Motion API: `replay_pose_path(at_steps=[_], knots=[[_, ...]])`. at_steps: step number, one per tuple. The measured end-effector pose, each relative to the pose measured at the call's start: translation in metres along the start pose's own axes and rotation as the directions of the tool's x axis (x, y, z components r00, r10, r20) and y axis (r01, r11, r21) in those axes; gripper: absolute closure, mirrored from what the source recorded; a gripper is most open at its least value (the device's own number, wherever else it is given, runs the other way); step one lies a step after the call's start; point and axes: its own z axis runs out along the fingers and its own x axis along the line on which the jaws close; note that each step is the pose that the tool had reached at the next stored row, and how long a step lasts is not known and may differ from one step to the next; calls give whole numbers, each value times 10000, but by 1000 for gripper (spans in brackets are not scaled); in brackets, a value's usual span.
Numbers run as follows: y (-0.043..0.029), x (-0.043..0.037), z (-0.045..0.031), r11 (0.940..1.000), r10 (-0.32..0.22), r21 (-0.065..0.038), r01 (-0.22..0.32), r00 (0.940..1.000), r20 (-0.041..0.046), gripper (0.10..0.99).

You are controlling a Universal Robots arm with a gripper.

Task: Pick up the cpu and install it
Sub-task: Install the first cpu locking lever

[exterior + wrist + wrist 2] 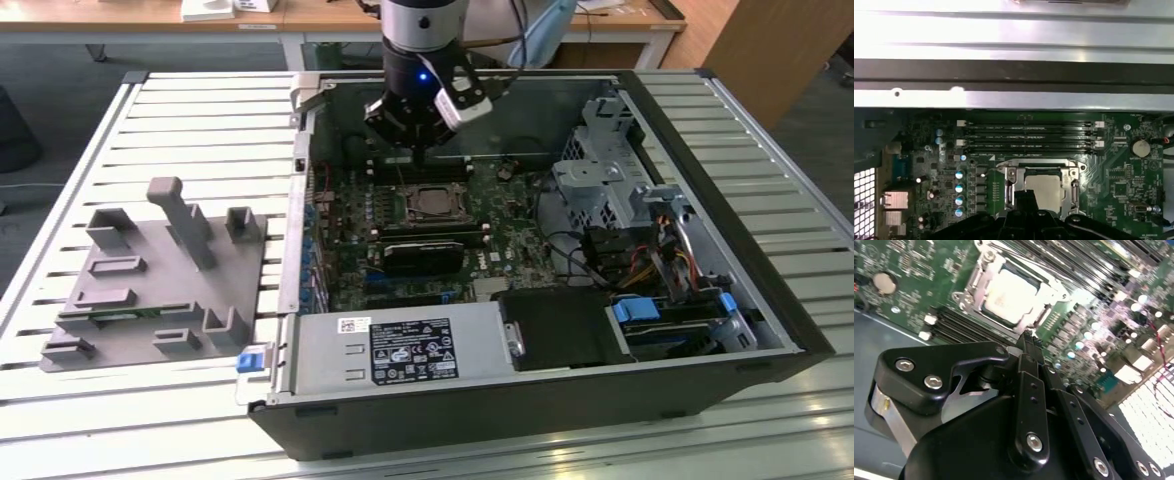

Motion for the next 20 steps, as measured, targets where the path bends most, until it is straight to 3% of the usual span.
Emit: replay_pose_path(at_steps=[7, 20], knots=[[-2, 170, -2, 10000, 0, 1, 0, 10000, 0, 980], [-4, 396, -2, 10000, 0, 0, 0, 10000, 0, 980]])
